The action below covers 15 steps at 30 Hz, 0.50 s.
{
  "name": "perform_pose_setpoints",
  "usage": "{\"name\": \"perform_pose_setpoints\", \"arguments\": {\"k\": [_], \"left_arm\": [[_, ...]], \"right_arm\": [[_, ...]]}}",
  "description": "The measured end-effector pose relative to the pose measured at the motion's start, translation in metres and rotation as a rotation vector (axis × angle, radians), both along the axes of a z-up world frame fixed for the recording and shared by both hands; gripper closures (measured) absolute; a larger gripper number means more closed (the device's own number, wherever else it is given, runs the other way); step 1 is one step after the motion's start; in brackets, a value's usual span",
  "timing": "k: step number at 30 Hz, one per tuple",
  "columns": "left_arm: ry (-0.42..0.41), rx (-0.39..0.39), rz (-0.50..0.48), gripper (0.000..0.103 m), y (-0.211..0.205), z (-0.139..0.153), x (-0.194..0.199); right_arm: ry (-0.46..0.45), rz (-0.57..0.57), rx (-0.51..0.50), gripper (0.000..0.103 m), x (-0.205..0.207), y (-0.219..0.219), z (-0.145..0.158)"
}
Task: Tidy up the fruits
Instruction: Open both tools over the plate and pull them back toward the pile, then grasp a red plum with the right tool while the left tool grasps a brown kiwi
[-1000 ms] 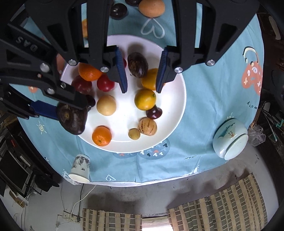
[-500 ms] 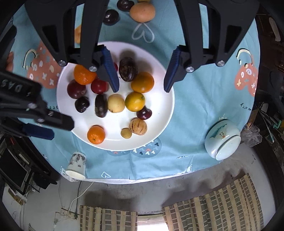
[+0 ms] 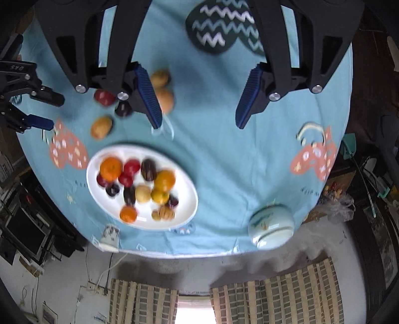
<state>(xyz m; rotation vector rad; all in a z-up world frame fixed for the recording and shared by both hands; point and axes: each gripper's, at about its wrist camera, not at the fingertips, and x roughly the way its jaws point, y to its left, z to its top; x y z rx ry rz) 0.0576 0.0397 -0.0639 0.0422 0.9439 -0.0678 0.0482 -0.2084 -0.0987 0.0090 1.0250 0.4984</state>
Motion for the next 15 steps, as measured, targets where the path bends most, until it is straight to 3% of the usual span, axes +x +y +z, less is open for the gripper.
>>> {"name": "perform_pose_setpoints", "arguments": {"k": [6, 15], "left_arm": [[0.099, -0.036, -0.025, 0.04, -0.003, -0.035, -0.035], [0.11, -0.051, -0.006, 0.04, 0.003, -0.039, -0.053]], "right_arm": [[0.049, 0.052, -0.047, 0.039, -0.013, 0.029, -0.03], [0.06, 0.094, -0.115, 0.039, 0.014, 0.055, -0.049]]}}
